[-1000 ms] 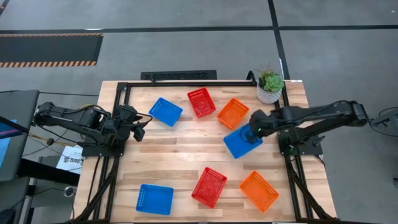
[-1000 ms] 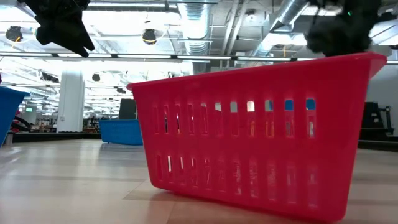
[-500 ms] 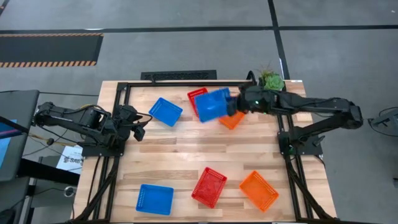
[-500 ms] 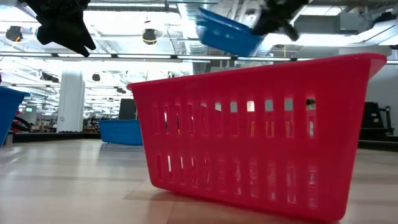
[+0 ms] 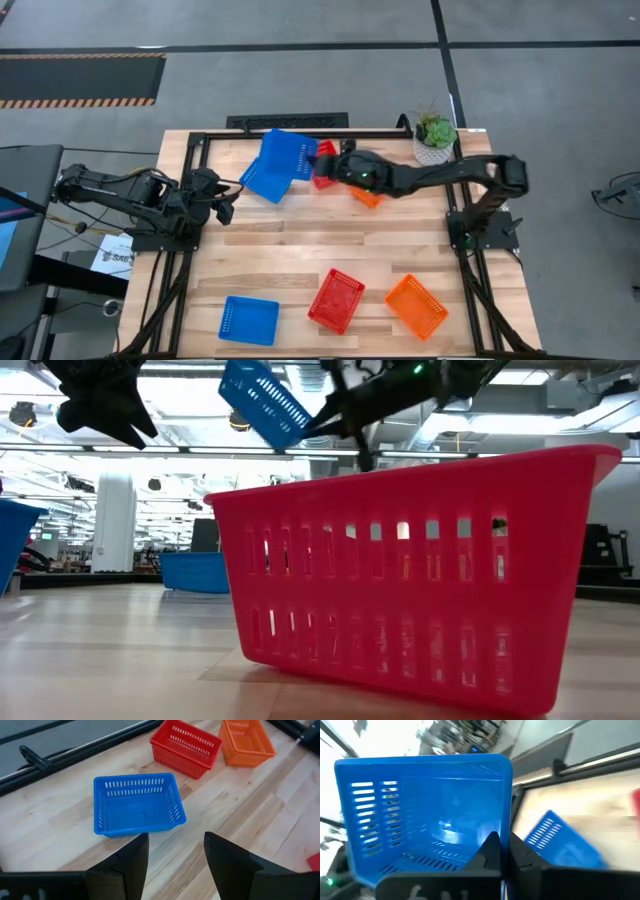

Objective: Stack baskets by color
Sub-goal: Stack the middle blue bin on the top blue bin

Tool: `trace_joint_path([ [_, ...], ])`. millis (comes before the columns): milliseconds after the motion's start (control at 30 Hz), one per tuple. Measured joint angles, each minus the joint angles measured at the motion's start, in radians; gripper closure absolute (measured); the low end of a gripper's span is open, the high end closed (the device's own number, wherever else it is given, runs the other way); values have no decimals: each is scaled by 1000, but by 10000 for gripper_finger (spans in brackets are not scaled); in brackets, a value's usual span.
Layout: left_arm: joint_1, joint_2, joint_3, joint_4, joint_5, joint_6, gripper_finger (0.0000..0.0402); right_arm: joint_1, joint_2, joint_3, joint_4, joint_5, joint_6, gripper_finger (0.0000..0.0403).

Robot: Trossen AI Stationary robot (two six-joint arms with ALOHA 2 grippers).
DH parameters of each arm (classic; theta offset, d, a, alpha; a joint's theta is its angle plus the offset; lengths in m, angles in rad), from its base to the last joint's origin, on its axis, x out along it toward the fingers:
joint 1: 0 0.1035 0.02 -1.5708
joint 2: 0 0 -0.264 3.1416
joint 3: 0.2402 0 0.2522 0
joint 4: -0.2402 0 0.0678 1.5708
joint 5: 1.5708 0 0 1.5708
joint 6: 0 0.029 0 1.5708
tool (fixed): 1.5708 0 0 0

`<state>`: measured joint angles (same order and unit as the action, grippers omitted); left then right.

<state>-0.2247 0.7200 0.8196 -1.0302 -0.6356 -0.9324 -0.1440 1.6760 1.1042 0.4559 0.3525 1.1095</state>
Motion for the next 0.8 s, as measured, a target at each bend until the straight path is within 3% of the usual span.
trace_joint_path([
  [200,0,0,0,0,-29,-5,222,5,131,0,75,111,135,399],
  [500,0,0,0,1,-44,-7,222,23,240,102,70,131,182,399],
  [567,0,0,0,0,-43,-6,222,27,260,156,-7,118,140,399],
  [800,0,-1,0,0,2,27,222,-13,262,398,-531,104,-193,399],
])
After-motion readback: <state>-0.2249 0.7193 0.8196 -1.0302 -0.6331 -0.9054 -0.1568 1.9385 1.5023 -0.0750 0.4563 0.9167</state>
